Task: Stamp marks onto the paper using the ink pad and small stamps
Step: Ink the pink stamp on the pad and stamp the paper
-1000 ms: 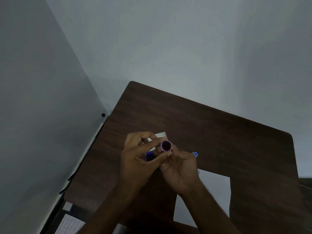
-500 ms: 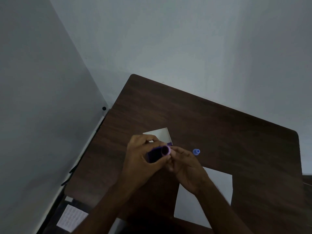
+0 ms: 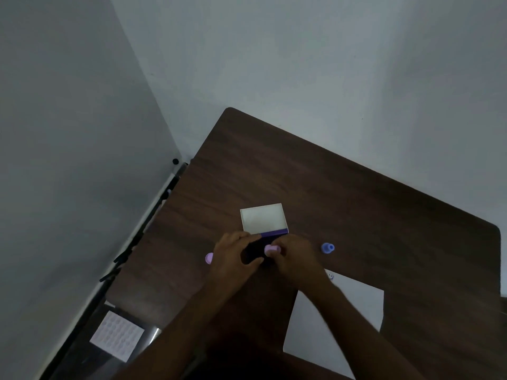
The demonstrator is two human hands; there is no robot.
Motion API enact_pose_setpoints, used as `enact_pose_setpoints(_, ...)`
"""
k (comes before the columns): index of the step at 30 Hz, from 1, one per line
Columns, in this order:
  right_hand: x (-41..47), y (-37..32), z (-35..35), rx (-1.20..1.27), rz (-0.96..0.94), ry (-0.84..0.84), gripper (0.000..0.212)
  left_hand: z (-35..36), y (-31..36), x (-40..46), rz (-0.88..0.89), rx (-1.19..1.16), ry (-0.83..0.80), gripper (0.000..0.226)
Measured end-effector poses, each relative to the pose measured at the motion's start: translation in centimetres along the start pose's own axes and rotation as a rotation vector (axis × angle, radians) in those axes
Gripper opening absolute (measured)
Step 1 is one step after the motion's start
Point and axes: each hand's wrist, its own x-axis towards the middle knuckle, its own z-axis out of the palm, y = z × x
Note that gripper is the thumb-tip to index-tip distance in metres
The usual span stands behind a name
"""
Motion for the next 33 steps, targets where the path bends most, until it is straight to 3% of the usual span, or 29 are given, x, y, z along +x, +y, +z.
enact_pose_setpoints(1, 0.4, 0.1, 0.6, -0.073, -0.025, 0.026, 0.022, 0.4, -0.5, 0.1, -0.064, 0.051, -0.019, 0.062)
enact_pose_setpoints(5, 1.7, 0.8, 2.6, -0.466, -0.098, -0.198, 0.032, 1.8, -2.1, 0.4, -0.126, 0.205, -0.099, 0.087)
enact_pose_setpoints(14, 3.0, 0.8, 4.9, -0.448, -0.005, -0.151, 0.042, 2.7, -2.6, 0.5, -0.058, 0.302, -0.091, 0.085)
enact_pose_setpoints(18, 3.4, 0.3, 5.1, -0.438, 0.071, -0.253, 0.057, 2.9, -2.8, 0.4, -0.038, 0.305, -0.044, 0.081)
enact_pose_setpoints(21, 2.9, 0.6, 5.6, -0.445, -0.017, -0.118, 0.046, 2.9, -2.9, 0.5, -0.04, 0.314, -0.04, 0.08)
enact_pose_setpoints(33, 2.4, 0.3, 5.2, -0.421, -0.036, -0.089, 0.046, 3.1, -3.0, 1.1, -0.077, 0.29, -0.044, 0.08)
